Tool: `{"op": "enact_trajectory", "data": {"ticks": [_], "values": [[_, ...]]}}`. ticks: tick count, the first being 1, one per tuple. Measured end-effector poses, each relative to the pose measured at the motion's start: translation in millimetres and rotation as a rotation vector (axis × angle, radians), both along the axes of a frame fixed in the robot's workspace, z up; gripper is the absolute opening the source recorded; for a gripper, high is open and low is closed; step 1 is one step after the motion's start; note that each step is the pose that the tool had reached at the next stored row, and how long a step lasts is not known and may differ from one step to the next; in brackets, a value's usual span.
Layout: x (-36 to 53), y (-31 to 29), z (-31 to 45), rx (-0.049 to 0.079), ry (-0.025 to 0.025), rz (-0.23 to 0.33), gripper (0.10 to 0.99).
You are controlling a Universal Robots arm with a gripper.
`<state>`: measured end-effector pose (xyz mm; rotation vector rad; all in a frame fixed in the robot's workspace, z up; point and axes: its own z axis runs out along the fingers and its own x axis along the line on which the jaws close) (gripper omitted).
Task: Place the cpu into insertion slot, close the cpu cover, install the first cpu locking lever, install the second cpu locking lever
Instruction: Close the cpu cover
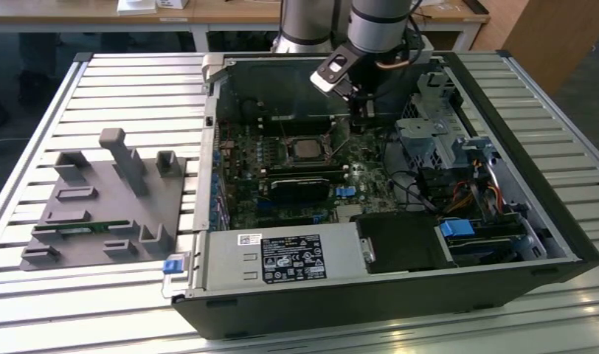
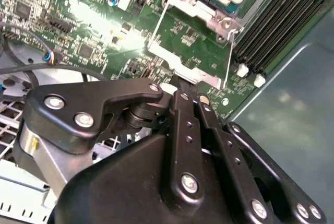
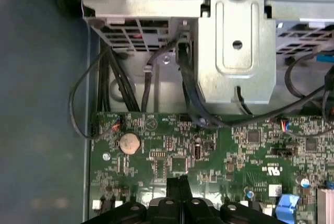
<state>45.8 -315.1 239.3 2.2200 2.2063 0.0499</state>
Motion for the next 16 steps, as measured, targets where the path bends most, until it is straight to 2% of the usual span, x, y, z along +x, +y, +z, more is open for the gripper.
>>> {"op": "enact_trajectory", "data": {"ticks": [16], "values": [[-26.6,0.2,-1.7,0.000,0.0000,0.000,0.106]]}}
